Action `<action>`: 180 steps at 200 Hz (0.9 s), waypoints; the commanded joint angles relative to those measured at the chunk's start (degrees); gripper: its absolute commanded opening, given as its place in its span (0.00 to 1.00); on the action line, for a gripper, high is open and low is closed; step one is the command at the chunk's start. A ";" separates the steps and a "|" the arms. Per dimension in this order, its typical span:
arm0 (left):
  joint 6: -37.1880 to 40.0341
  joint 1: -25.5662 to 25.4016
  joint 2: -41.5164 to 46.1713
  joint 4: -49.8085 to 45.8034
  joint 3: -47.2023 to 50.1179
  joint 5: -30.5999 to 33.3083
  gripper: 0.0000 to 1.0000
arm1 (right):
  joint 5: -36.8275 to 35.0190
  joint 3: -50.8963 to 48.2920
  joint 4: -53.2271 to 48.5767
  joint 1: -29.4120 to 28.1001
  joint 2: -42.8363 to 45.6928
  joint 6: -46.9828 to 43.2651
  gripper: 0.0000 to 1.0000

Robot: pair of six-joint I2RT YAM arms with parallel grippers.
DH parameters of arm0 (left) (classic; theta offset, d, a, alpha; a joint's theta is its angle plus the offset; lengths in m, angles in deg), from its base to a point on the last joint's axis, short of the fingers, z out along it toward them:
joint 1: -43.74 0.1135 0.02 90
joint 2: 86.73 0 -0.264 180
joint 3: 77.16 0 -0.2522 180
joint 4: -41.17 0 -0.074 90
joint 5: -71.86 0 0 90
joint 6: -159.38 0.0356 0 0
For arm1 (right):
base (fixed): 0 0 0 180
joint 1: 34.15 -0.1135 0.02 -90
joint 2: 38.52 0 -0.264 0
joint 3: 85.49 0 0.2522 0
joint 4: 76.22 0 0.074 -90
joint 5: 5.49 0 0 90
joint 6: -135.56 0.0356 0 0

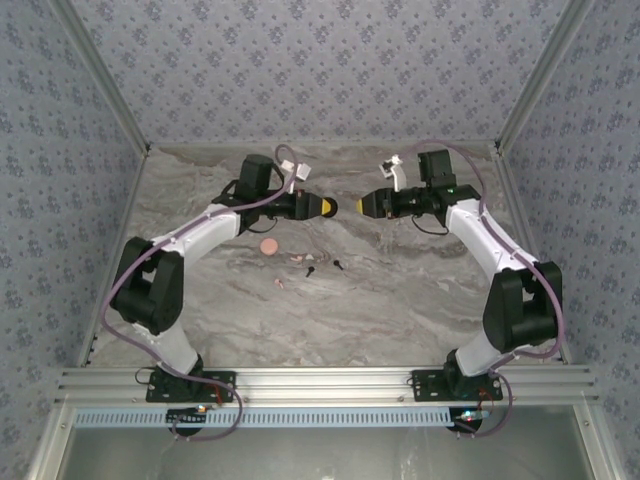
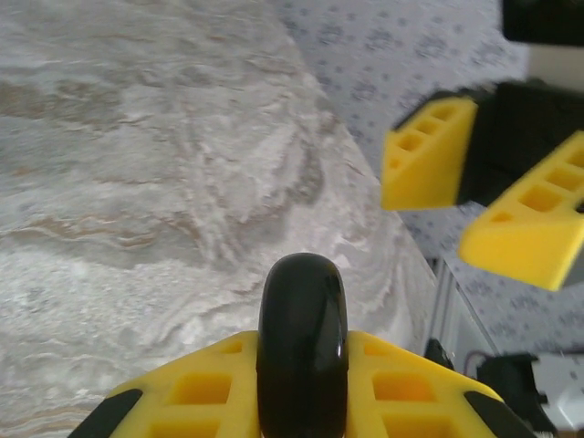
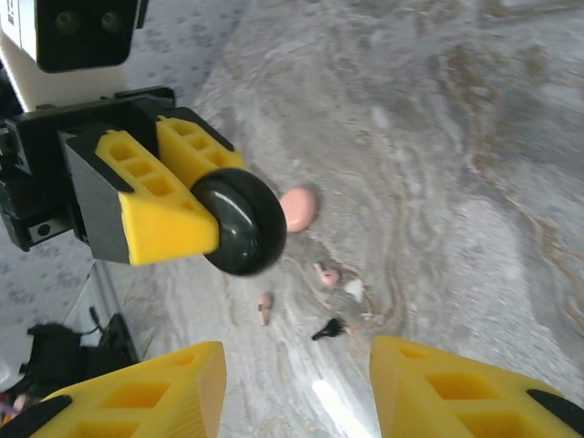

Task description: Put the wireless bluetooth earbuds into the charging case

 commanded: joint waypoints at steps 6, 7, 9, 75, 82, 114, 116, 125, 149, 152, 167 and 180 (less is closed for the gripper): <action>8.56 -0.15 5.33 -2.37 0.18 -9.06 0.19 | 6.29 3.90 -4.83 -2.06 0.28 -5.24 0.48; 8.73 -0.15 5.47 -2.48 0.19 -9.17 0.19 | 6.50 3.93 -4.88 -2.14 0.20 -5.30 0.48; 8.96 -0.15 5.68 -2.66 0.23 -9.36 0.19 | 6.75 4.12 -4.85 -2.21 0.13 -5.35 0.48; 12.88 -0.30 9.51 -5.56 1.07 -11.67 0.19 | 11.72 6.69 -6.46 -5.39 -0.55 -8.48 0.51; 12.91 -0.28 9.46 -5.65 1.07 -11.77 0.19 | 12.24 6.78 -6.52 -5.56 -0.55 -8.66 0.51; 13.55 -0.85 9.46 -6.09 0.80 -12.68 0.18 | 12.65 7.60 -7.47 -6.32 -0.93 -9.65 0.51; 13.62 -0.85 9.47 -6.10 0.80 -12.74 0.17 | 12.61 7.65 -7.50 -6.34 -0.99 -9.67 0.51; 13.79 -0.94 9.54 -6.17 0.72 -12.85 0.18 | 12.27 7.92 -7.68 -6.46 -1.23 -9.65 0.51; 14.33 -1.02 9.54 -6.83 0.50 -13.07 0.17 | 12.62 8.54 -8.03 -6.60 -1.97 -9.67 0.49; 14.34 -0.96 9.51 -6.88 0.47 -13.14 0.17 | 12.63 8.65 -8.12 -6.60 -2.10 -9.72 0.49; 14.49 -1.16 9.57 -6.88 0.54 -13.39 0.17 | 13.05 9.02 -8.35 -6.98 -2.50 -10.02 0.47; 14.69 -1.20 9.71 -7.06 0.53 -13.25 0.17 | 13.21 9.22 -8.66 -7.32 -2.81 -10.26 0.44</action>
